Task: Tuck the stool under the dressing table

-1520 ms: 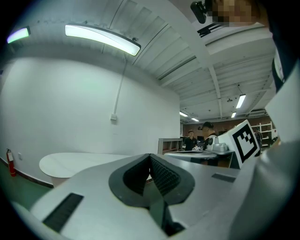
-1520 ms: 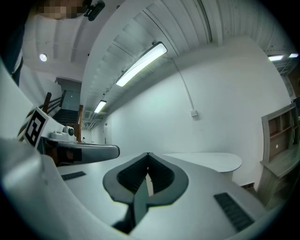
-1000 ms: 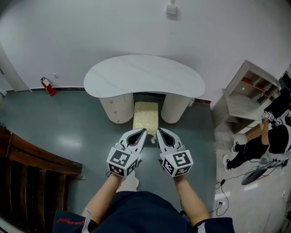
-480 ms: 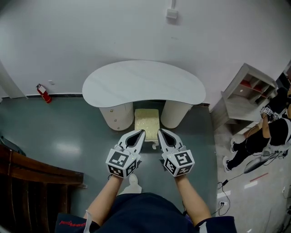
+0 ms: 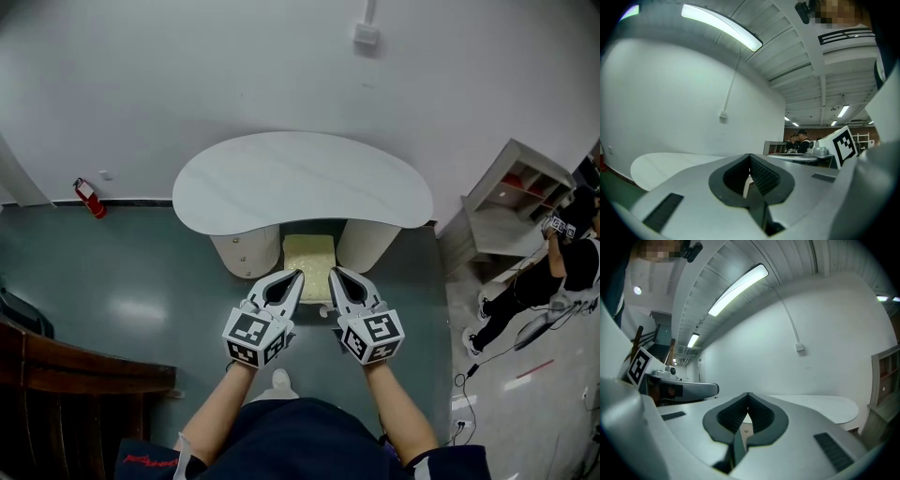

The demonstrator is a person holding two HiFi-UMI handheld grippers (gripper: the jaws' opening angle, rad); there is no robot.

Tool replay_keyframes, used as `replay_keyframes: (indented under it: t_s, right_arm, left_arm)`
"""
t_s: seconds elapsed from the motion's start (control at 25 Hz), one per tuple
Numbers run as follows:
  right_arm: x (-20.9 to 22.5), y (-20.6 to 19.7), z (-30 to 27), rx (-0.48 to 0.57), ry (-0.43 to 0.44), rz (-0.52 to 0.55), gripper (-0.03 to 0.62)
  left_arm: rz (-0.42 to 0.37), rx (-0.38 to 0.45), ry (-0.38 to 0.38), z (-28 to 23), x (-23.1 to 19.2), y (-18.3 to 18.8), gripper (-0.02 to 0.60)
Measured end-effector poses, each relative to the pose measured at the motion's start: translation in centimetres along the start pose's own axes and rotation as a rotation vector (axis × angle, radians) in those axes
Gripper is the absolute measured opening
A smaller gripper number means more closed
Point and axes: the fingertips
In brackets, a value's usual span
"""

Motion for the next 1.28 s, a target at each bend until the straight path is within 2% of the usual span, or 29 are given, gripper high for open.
replay_keyframes:
  t_s: [0.44, 0.64, 0.96, 1.28]
  right_arm:
    - [1.2, -0.7, -5.8, -0.033, -0.018, 0.013, 0.008]
    - [1.5, -2.0, -6.9, -0.062, -0.035, -0.002, 0.008]
    - [2.0, -3.7, -6.2, -0.091, -0.056, -0.016, 0.008]
    - [4.1, -3.8, -6.0, -0.102, -0.060, -0.029, 0.008]
  left_arm:
    - [0.007, -0.007, -0.011, -2.0, -5.7, 1.0, 0.008]
    - [0.026, -0.030, -0.016, -2.7, -7.2, 0.1, 0.008]
    - [0.050, -0.056, -0.035, -3.5, -6.9, -1.9, 0.008]
    - [0.070, -0.078, -0.026, -5.3, -6.5, -2.6, 0.008]
Point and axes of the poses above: the fingertips, and each gripper's own axes: z backward along the fingers, x to its right, y out of its top, and after that the axes turned 9 degrees about z, right-handed
